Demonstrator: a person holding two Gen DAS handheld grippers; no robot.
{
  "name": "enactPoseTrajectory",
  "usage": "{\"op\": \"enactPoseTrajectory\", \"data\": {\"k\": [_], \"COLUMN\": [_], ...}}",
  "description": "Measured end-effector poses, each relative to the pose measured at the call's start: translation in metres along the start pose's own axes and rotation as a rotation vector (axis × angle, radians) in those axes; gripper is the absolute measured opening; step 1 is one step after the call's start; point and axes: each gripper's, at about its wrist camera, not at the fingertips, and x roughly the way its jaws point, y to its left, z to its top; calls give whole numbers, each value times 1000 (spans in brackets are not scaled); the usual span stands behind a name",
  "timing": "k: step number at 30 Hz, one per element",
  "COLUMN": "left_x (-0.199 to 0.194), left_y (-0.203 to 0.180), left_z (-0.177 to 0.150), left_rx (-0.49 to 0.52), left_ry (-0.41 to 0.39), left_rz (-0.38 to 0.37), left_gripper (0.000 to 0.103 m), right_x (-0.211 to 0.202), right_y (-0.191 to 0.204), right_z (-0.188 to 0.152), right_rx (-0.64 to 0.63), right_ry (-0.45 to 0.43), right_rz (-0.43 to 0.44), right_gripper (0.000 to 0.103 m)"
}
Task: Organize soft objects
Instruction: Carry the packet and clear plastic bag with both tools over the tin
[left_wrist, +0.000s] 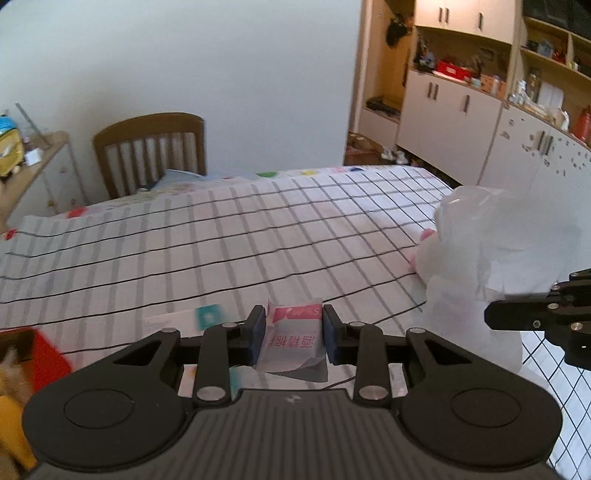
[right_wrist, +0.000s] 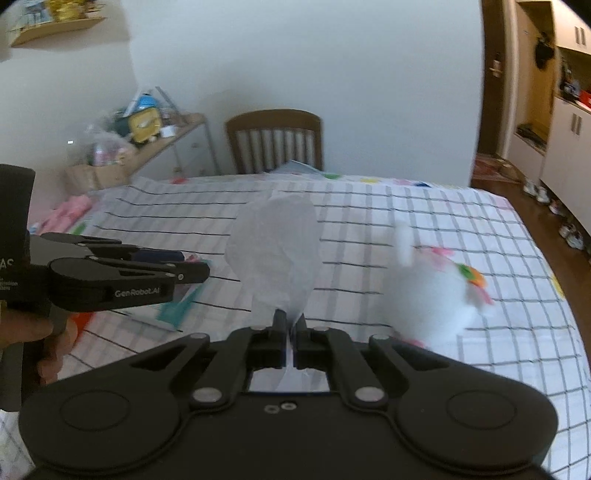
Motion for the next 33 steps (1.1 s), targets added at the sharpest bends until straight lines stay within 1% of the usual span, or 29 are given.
{"op": "enactPoseTrajectory", "data": {"k": [9,17,25,33], "left_x": [-54,-98,-128,-143], "left_y": [50,103,155,200], "left_z": [-12,-26,-41,-51], "left_rx": [-53,-98,-137,-163], "left_ry": [-45,-76,-84,-80], "left_rz": [78,147,211,269], "left_gripper": [32,32,32,32], "right_x": [9,23,45,76], "right_y": [64,128,195,254], "right_z": [24,36,48,51], "right_rx": [-60,-118,-184,-257], "right_ry": [-7,10,26,56], "right_rz": [104,183,252,308], "right_gripper": [3,3,3,3]}}
